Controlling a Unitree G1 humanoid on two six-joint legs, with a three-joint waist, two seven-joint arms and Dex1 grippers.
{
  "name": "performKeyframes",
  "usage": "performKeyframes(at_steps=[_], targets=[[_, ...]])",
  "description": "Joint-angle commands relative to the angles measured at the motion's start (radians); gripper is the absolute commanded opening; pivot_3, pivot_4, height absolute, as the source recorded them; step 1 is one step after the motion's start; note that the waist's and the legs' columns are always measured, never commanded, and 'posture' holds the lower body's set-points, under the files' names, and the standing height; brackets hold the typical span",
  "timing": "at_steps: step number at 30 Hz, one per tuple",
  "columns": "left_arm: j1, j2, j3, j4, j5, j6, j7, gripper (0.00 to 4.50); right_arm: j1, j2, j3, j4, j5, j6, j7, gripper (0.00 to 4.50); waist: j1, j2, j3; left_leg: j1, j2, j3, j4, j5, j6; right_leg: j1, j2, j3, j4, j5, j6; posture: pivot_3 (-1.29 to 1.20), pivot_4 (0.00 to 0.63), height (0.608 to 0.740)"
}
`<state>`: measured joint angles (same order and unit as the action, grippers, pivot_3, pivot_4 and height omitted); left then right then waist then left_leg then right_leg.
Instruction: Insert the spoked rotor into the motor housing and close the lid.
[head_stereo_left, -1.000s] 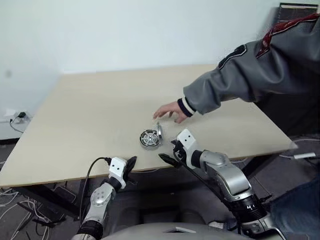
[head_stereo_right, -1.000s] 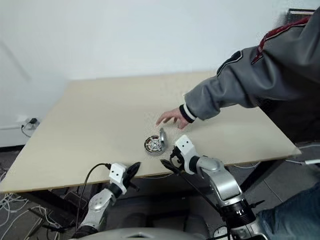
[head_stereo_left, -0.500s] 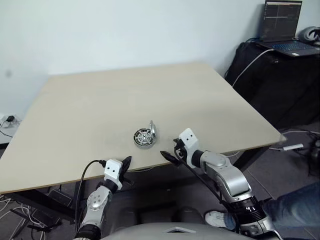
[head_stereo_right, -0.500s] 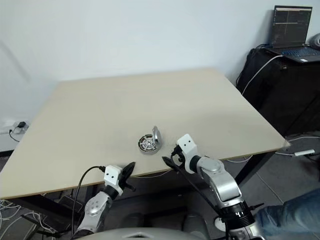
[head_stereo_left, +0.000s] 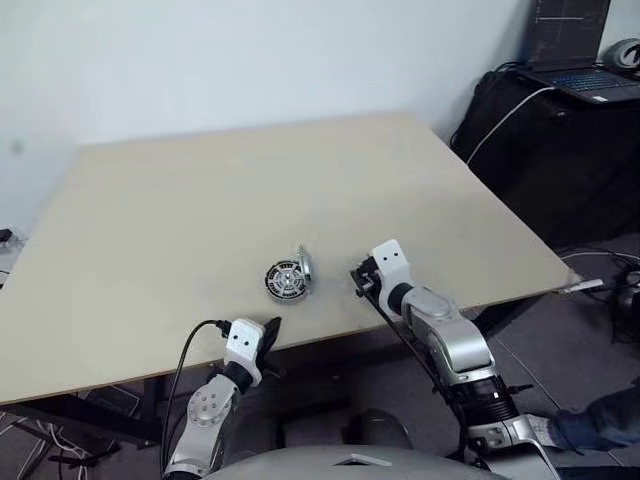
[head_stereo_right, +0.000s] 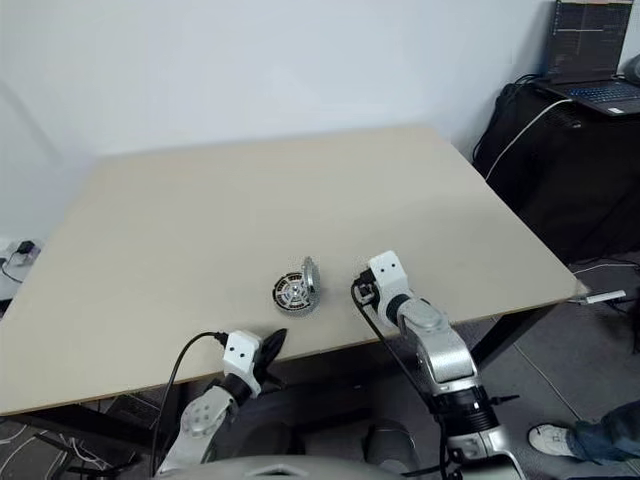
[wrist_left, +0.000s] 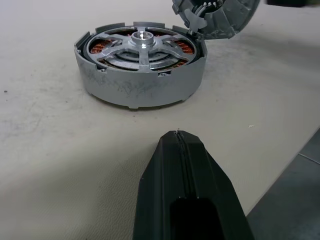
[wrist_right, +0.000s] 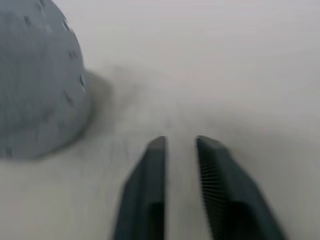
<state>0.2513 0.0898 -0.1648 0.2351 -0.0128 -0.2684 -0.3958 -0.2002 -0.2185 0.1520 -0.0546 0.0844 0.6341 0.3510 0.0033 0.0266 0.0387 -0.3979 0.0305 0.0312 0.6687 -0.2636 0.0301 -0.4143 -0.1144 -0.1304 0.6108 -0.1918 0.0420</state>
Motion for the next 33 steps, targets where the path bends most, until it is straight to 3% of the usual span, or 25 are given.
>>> performKeyframes(at_steps=[1,15,33], targets=[[-0.008,0.013,0.01,-0.065,-0.009,0.04,0.012,0.0,-0.031,0.002,0.007,-0.031,0.023,0.01,0.032,0.02,0.009,-0.002,0.002,0.0,-0.003,0.0,-0.001,-0.001,0.001,-0.001,0.0,0.005,0.0,0.006,-0.003,0.0,0.0,0.74],[0.018,0.026,0.003,-0.072,-0.017,0.048,0.013,0.0,-0.065,-0.055,0.025,-0.119,0.163,0.098,0.232,0.02,0.012,-0.005,0.003,0.0,-0.003,0.001,-0.005,-0.003,0.0,-0.005,0.004,0.007,0.0,0.005,-0.005,0.0,0.0,0.74],[-0.008,0.029,0.015,-0.044,-0.019,0.051,0.018,0.0,-0.231,0.077,0.146,0.129,0.152,0.021,0.281,0.02,0.011,-0.005,0.003,0.003,-0.003,0.001,-0.003,-0.002,0.0,-0.002,0.008,0.007,0.001,0.006,-0.005,0.0,0.0,0.74]])
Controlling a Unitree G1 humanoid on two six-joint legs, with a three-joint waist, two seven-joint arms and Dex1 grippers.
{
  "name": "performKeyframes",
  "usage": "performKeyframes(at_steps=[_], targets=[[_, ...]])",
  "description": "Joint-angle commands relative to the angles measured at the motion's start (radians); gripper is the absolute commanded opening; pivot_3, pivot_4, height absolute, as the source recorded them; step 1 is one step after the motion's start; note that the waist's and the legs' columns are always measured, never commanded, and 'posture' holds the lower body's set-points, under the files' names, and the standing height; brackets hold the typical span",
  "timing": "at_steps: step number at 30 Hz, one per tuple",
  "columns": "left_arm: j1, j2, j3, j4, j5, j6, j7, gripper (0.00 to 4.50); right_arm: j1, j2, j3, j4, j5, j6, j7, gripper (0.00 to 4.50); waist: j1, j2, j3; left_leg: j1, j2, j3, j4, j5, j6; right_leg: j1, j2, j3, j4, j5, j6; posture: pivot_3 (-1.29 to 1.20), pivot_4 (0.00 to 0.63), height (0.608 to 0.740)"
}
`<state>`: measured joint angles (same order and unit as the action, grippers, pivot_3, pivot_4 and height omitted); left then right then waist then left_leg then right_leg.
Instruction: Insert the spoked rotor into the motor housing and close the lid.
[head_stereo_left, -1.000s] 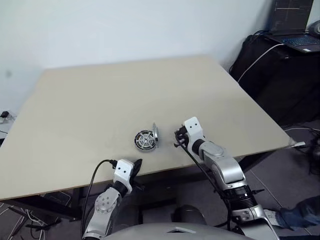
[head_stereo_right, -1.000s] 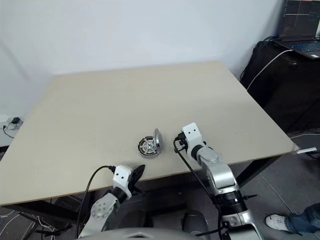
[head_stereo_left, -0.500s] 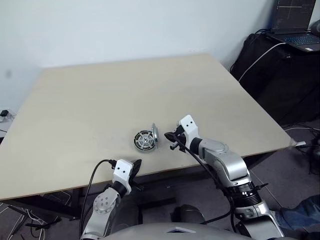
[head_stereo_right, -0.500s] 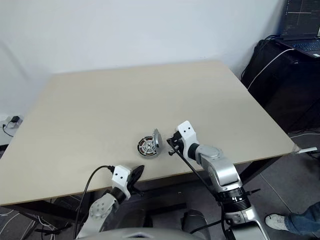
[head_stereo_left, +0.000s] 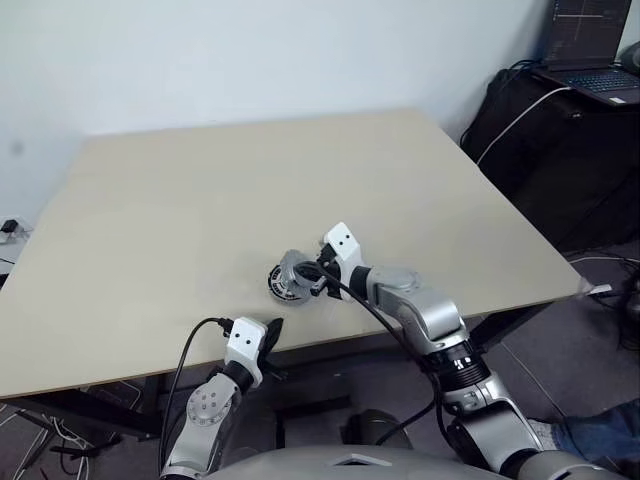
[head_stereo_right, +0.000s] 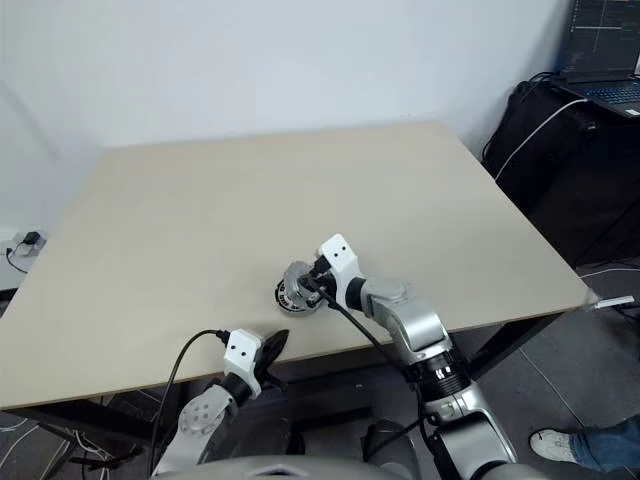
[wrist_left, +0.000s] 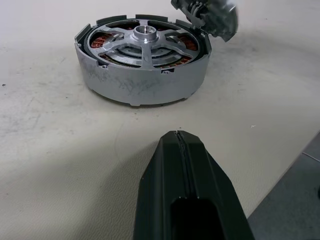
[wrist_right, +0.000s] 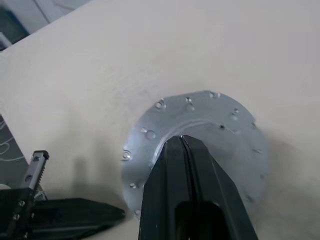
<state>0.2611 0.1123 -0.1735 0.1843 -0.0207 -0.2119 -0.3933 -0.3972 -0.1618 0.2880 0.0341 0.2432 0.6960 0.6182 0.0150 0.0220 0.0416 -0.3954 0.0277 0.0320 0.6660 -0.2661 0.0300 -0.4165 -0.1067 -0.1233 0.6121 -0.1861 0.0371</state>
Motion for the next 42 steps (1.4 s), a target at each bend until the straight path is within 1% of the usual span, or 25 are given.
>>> performKeyframes(at_steps=[1,7,10,17,21,24,30,35,36,42], targets=[[-0.017,0.006,0.024,0.009,-0.011,-0.007,0.016,0.0,-0.044,0.029,0.016,0.073,-0.015,-0.054,0.012,0.02,-0.001,0.0,0.0,0.0,0.0,0.0,0.0,0.0,0.0,0.0,0.0,0.0,0.0,0.0,0.0,0.0,0.0,0.74],[-0.016,0.0,0.022,0.018,-0.009,-0.014,0.02,0.0,-0.104,0.086,0.027,0.258,-0.059,-0.115,-0.002,0.02,-0.001,0.0,-0.001,0.001,0.0,0.0,0.0,0.0,0.0,0.0,0.001,0.001,0.002,0.0,-0.001,0.0,0.0,0.74],[-0.013,-0.003,0.022,0.015,-0.009,-0.016,0.024,0.0,-0.104,0.093,0.047,0.302,-0.08,-0.119,0.012,0.02,-0.001,0.0,-0.001,0.001,0.0,0.0,0.001,0.0,0.0,0.0,0.002,0.002,0.002,0.001,-0.001,0.0,0.0,0.74],[-0.001,0.0,0.023,-0.017,-0.014,-0.003,0.027,0.0,-0.09,0.085,0.072,0.302,-0.121,-0.124,0.015,0.02,-0.002,0.0,-0.003,0.002,0.0,0.0,0.001,0.0,0.0,0.001,0.002,0.003,0.002,0.001,-0.001,0.0,0.0,0.74],[-0.002,-0.005,0.017,-0.027,-0.012,0.005,0.035,0.0,-0.072,0.069,0.067,0.251,-0.149,-0.183,-0.002,0.02,-0.002,0.0,-0.004,0.002,0.001,0.0,0.001,0.0,0.0,0.001,0.003,0.003,0.002,0.001,-0.001,0.0,0.0,0.74],[-0.003,-0.014,0.01,-0.029,-0.006,0.01,0.042,0.0,-0.056,0.04,0.069,0.219,-0.174,-0.236,0.002,0.6,-0.002,0.0,-0.004,0.002,0.0,0.0,0.001,0.0,0.0,0.001,0.003,0.003,0.002,0.001,-0.001,0.0,0.0,0.74],[-0.016,-0.025,0.001,-0.037,0.001,0.026,0.048,0.0,-0.048,0.012,0.056,0.214,-0.173,-0.248,0.02,2.55,-0.002,0.0,-0.004,0.002,0.0,0.0,0.002,0.0,0.0,0.001,0.004,0.006,0.002,0.001,-0.001,0.0,0.0,0.74],[-0.013,-0.018,0.0,-0.086,-0.002,0.059,0.045,0.0,-0.055,0.018,0.058,0.218,-0.173,-0.245,0.033,4.21,-0.002,0.0,-0.004,0.002,0.001,0.0,0.002,0.0,0.0,0.001,0.005,0.007,0.003,0.001,-0.001,0.0,0.0,0.74],[-0.011,-0.016,0.001,-0.095,-0.004,0.066,0.044,0.0,-0.057,0.022,0.06,0.218,-0.173,-0.245,0.034,4.48,-0.002,0.0,-0.004,0.002,0.001,0.0,0.002,0.0,0.0,0.001,0.006,0.007,0.003,0.001,-0.001,0.0,0.0,0.74],[-0.005,-0.012,0.002,-0.115,-0.009,0.081,0.048,0.0,-0.067,0.041,0.072,0.234,-0.184,-0.246,0.04,4.48,-0.003,0.0,-0.004,0.001,0.001,0.001,0.002,0.0,0.0,0.002,0.007,0.01,0.003,0.001,-0.001,0.0,0.0,0.74]])
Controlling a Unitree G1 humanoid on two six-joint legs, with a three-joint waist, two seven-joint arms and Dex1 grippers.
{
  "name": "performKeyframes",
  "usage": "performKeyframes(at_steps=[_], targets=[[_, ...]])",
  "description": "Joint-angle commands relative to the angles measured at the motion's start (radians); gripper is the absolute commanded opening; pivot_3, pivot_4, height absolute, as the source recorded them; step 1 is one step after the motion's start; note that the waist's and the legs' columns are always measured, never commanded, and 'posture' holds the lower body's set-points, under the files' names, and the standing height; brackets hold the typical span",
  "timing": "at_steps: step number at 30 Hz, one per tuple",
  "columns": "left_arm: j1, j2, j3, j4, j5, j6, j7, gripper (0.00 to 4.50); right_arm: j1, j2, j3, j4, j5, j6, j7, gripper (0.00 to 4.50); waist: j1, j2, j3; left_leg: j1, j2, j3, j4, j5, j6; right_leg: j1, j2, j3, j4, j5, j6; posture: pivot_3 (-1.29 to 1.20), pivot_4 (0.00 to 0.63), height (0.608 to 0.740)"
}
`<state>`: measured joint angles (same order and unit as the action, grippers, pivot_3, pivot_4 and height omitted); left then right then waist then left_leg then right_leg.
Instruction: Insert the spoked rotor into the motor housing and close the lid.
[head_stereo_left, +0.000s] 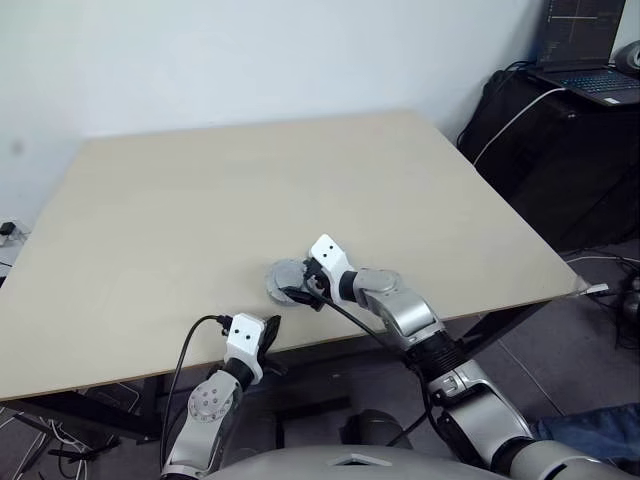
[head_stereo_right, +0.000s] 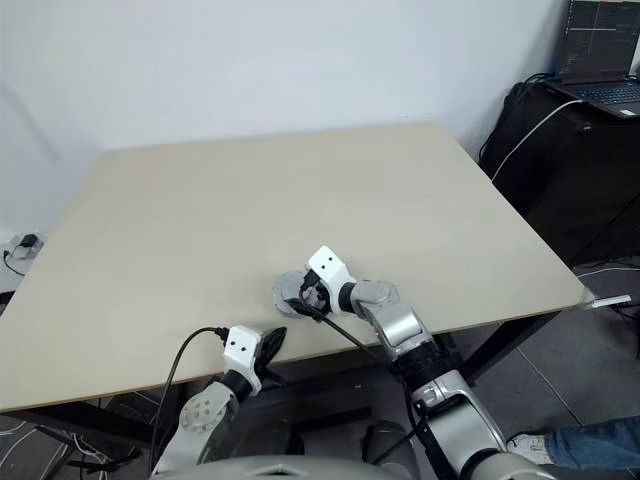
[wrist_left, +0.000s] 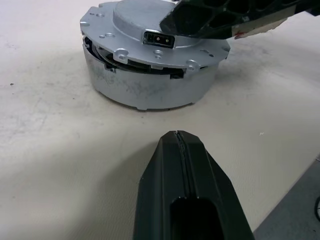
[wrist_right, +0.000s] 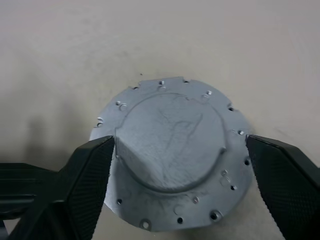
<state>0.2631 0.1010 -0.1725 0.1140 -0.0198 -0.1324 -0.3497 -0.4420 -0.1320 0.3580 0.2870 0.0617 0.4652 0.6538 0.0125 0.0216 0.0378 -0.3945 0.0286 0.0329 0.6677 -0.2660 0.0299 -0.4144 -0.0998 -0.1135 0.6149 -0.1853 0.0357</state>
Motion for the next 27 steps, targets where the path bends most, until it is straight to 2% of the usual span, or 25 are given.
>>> performKeyframes(at_steps=[1,8,11,13,27], targets=[[-0.006,-0.001,0.002,-0.047,-0.011,0.003,0.005,0.0,-0.024,0.014,0.004,-0.013,-0.007,-0.017,0.004,4.48,-0.001,0.0,0.0,0.0,0.0,0.0,0.0,0.0,0.0,0.0,0.0,0.001,0.0,0.0,0.0,0.0,0.0,0.74],[0.011,-0.001,0.001,-0.079,-0.009,0.014,0.013,0.0,-0.055,0.055,-0.008,0.073,-0.019,-0.014,-0.022,4.48,-0.003,0.0,0.0,0.0,0.001,0.001,0.0,0.0,-0.001,0.0,0.001,0.002,0.0,0.0,0.0,0.0,0.0,0.74],[0.02,-0.002,-0.001,-0.098,-0.009,0.024,0.017,0.0,-0.066,0.065,-0.02,0.105,-0.024,-0.013,-0.046,3.88,-0.007,0.0,0.0,0.0,0.001,0.002,0.0,0.0,-0.001,0.0,0.002,0.003,0.0,0.0,0.0,0.0,0.0,0.74],[0.026,-0.002,-0.003,-0.115,-0.01,0.034,0.021,0.0,-0.064,0.067,-0.027,0.097,-0.016,-0.006,-0.046,3.25,-0.008,0.0,0.0,0.0,0.001,0.002,0.0,0.0,-0.001,0.0,0.002,0.003,0.001,0.0,0.0,0.0,0.0,0.74],[0.028,-0.002,-0.011,-0.194,-0.01,0.108,0.027,0.0,-0.041,0.069,0.003,0.05,-0.06,-0.025,-0.087,3.22,-0.009,0.0,0.0,0.0,0.0,0.003,0.0,0.0,-0.001,0.0,0.002,0.005,0.001,0.0,0.0,0.0,0.0,0.74]])
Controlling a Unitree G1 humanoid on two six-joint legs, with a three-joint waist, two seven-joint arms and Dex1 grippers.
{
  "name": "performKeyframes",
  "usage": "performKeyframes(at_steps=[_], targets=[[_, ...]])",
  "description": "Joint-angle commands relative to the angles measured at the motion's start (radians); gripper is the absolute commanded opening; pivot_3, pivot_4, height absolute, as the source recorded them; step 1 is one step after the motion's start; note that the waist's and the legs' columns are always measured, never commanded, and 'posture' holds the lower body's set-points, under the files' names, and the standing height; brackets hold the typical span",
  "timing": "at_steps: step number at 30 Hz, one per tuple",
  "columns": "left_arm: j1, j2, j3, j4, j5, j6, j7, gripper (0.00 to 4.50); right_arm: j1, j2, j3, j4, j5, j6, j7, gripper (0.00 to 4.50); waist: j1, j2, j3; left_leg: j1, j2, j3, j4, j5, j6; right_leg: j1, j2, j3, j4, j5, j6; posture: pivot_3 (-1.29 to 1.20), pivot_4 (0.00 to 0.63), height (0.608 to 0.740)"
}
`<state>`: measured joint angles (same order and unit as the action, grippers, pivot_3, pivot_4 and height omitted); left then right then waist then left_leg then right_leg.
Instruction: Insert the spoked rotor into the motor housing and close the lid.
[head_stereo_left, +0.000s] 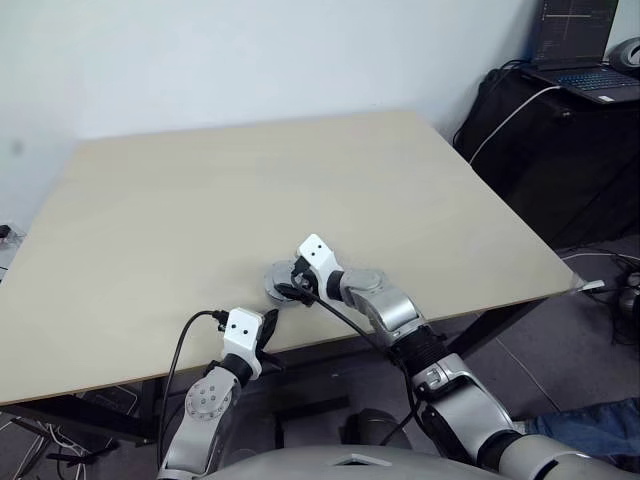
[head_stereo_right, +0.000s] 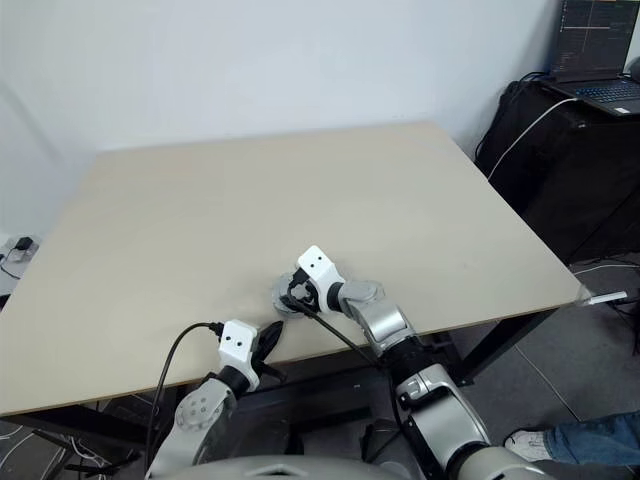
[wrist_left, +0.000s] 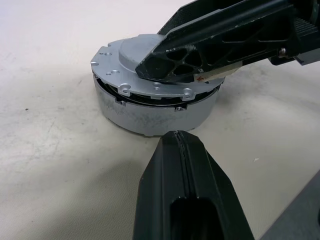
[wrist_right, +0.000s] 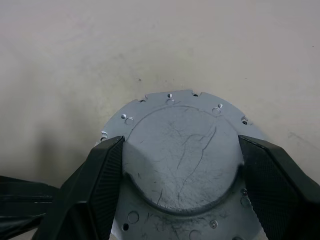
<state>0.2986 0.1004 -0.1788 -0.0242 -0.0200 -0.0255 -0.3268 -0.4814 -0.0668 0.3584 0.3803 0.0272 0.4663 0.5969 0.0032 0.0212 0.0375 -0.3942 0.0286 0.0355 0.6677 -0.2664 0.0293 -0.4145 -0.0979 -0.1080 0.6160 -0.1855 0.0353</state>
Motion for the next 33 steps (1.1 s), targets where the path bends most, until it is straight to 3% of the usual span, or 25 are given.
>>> performKeyframes(at_steps=[1,10,22,33], targets=[[-0.007,0.0,-0.004,-0.058,-0.01,0.002,0.004,0.0,0.0,0.002,0.012,-0.041,-0.037,-0.034,-0.034,3.22,0.0,0.0,0.0,0.0,0.0,0.0,0.0,0.0,0.0,0.0,0.0,0.0,0.0,0.0,0.0,0.0,0.0,0.74],[-0.004,0.003,-0.002,-0.065,-0.007,-0.008,0.008,0.0,-0.003,0.002,0.048,-0.016,-0.087,-0.041,-0.054,3.22,-0.003,-0.001,0.0,0.001,0.0,0.003,0.003,0.0,0.0,-0.003,0.0,0.005,0.009,-0.002,-0.002,0.0,0.0,0.74],[-0.024,0.002,0.003,-0.003,-0.006,-0.049,0.009,0.0,-0.022,0.039,-0.003,-0.012,-0.054,0.13,-0.083,3.22,-0.008,-0.003,-0.002,0.003,0.0,0.003,0.01,-0.001,-0.001,-0.005,0.001,0.008,0.012,-0.002,-0.003,0.0,0.0,0.74],[0.004,0.001,-0.008,-0.023,-0.002,-0.053,0.014,0.0,0.007,-0.01,0.054,0.016,-0.109,-0.091,-0.07,3.22,-0.008,-0.003,-0.003,-0.001,0.0,0.005,0.01,-0.001,0.0,-0.01,0.001,0.011,0.012,-0.002,-0.002,0.0,0.0,0.74]])
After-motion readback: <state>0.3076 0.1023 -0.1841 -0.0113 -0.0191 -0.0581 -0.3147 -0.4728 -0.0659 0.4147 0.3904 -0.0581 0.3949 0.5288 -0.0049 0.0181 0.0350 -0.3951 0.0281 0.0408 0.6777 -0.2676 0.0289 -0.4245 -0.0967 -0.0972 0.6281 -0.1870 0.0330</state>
